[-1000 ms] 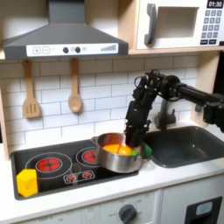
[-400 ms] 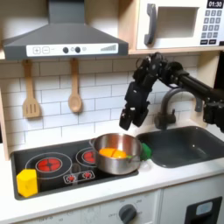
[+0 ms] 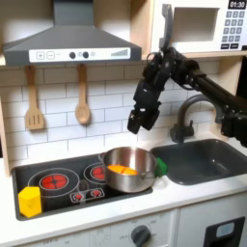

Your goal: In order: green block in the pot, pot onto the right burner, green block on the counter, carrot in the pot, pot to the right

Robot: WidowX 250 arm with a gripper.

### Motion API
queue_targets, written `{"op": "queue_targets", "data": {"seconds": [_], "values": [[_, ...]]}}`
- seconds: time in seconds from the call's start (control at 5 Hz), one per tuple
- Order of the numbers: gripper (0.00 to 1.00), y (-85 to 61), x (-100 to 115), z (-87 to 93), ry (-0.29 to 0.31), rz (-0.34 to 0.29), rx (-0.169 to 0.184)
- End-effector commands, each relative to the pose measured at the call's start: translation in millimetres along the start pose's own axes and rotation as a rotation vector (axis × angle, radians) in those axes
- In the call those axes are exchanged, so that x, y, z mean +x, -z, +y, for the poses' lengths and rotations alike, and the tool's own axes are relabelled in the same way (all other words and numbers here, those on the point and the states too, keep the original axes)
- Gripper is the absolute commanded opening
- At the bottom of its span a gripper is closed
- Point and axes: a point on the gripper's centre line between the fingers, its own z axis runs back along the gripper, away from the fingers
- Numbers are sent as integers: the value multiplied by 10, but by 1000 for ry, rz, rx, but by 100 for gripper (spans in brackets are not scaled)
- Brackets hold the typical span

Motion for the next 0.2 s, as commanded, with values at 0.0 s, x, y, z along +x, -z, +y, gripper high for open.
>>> {"op": "queue_targets", "data": {"seconds": [0.0], "values": [[100,-30,49,25,20,15,-9]]}}
